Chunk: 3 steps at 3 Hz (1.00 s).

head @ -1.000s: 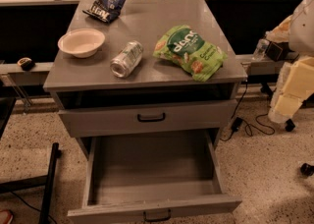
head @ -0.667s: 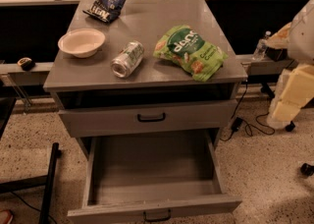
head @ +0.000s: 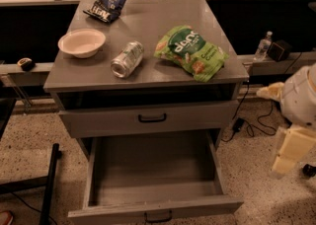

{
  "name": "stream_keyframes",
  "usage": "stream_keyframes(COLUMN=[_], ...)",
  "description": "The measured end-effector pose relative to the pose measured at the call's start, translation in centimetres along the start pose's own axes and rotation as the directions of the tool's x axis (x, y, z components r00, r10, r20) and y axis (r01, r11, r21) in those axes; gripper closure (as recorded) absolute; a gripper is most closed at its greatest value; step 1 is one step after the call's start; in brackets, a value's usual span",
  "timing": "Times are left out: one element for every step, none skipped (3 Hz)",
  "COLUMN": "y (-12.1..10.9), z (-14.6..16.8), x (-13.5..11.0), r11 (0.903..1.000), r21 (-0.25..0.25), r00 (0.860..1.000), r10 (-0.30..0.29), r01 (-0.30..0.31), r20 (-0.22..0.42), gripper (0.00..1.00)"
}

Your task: Close middle drawer

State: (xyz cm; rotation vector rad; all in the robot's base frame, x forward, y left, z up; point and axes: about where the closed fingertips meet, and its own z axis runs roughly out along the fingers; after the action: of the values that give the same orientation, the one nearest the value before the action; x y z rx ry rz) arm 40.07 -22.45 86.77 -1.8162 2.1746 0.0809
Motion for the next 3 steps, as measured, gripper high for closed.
stream_keyframes(y=[0.5,0.6,3.3], z=[0.5,2.6,6.7], x=[0.3,0.0,-1.8], r11=[0.9997,0.9969,0.9901], r21=[-0.012,-0.070,-0.102], r00=[1.000,0.997,0.971], r10=[-0.019,-0.029,-0.070], r01=[0.019,0.034,0.096], r20=[-0.005,0.072,0.229], gripper=[0.00,0.00,0.00])
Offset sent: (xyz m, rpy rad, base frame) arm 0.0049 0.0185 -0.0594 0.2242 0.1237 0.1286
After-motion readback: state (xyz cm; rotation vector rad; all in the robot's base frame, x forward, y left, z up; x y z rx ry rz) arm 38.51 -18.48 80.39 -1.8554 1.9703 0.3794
